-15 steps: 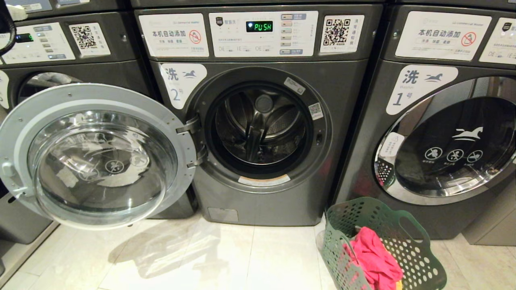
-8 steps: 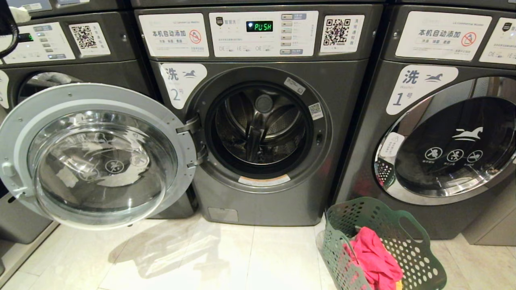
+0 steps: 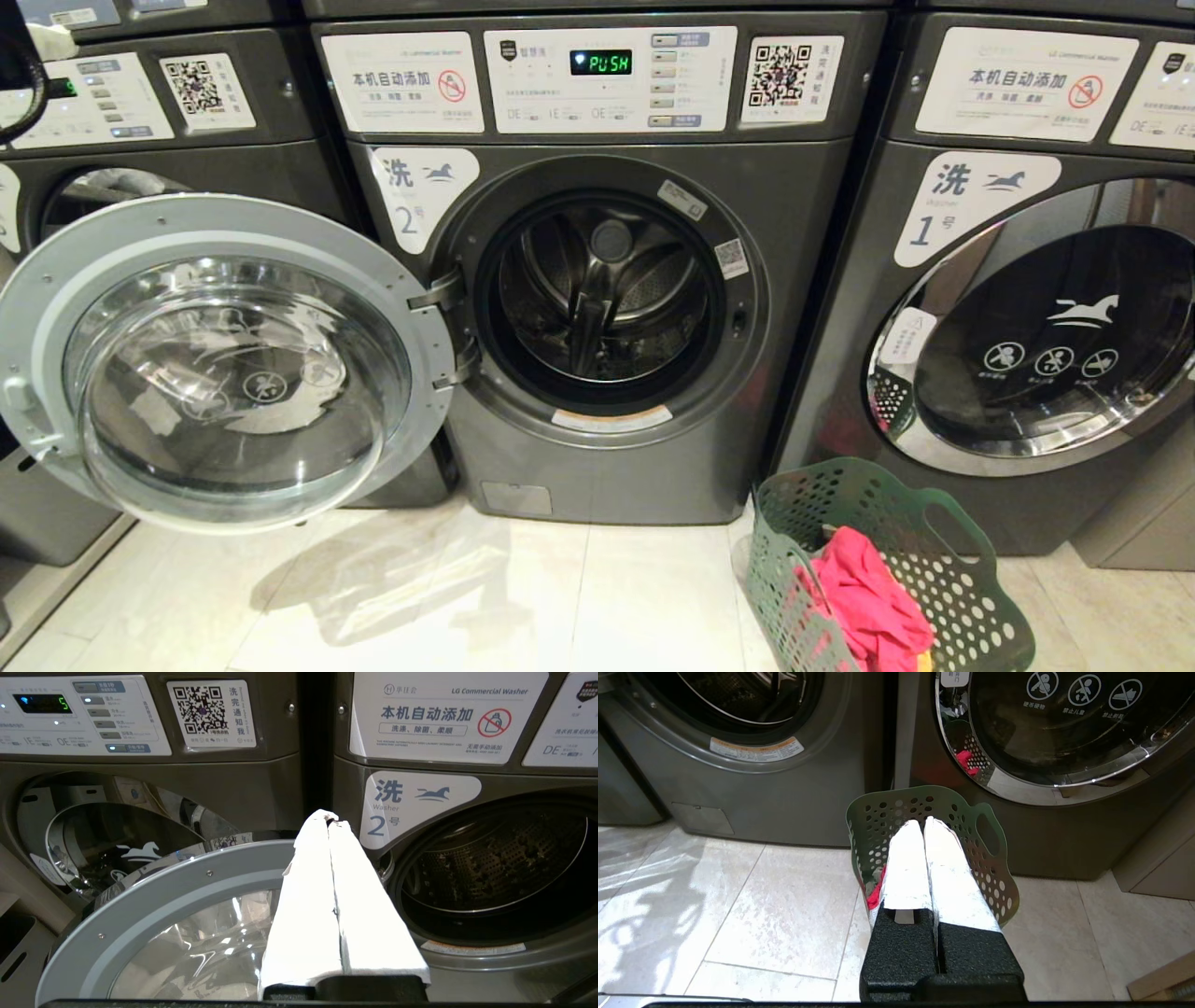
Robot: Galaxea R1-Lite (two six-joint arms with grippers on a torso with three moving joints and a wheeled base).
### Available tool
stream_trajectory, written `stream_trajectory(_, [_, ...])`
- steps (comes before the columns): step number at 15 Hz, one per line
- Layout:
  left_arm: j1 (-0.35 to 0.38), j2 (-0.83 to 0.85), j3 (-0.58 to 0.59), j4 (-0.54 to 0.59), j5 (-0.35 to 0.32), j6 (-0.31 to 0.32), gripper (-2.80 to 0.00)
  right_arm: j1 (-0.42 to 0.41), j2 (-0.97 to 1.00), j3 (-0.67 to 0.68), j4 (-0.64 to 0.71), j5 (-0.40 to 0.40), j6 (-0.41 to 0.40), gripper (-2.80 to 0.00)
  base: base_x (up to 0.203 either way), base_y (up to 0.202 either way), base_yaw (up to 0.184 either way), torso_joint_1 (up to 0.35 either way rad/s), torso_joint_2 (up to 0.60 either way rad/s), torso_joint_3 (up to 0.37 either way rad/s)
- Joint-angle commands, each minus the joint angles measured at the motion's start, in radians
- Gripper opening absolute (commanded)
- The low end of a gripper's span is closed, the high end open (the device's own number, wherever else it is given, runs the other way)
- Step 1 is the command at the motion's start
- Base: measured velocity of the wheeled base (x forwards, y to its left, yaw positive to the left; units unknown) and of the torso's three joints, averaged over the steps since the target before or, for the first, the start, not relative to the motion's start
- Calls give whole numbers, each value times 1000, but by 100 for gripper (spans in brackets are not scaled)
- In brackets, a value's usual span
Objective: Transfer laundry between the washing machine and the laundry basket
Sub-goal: Close the washing machine door with the left hand
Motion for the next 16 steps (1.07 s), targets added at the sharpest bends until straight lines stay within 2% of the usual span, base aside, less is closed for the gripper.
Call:
stream_trajectory(1, [0, -16, 18, -1, -1, 1, -280, 0, 2, 0, 1, 0, 0, -280, 94, 0, 0, -10, 1, 0])
stream_trajectory(7, [2, -26, 34, -13, -2, 1, -280, 0, 2, 0, 1, 0, 1, -280, 189, 0, 0, 1, 3, 3])
stream_trajectory(9, [22, -13, 27, -24, 4, 2, -280, 0, 2, 0, 0, 0, 1, -280, 96, 0, 0, 10, 1, 0])
stream_trajectory(11, [94, 20, 19, -31, 3, -1, -280, 0, 2, 0, 0, 0, 4, -280, 0, 0, 0, 0, 0, 0])
stream_trajectory(12, [140, 43, 17, -40, -17, -9, -280, 0, 2, 0, 0, -1, 7, -280, 0, 0, 0, 0, 0, 0])
stream_trajectory(14, [208, 113, 14, -127, -72, -41, -280, 0, 2, 0, 0, -1, 9, -280, 0, 0, 0, 0, 0, 0])
stream_trajectory(16, [250, 190, 13, -216, -84, -53, -280, 0, 0, 0, 0, -1, 9, -280, 0, 0, 0, 0, 0, 0])
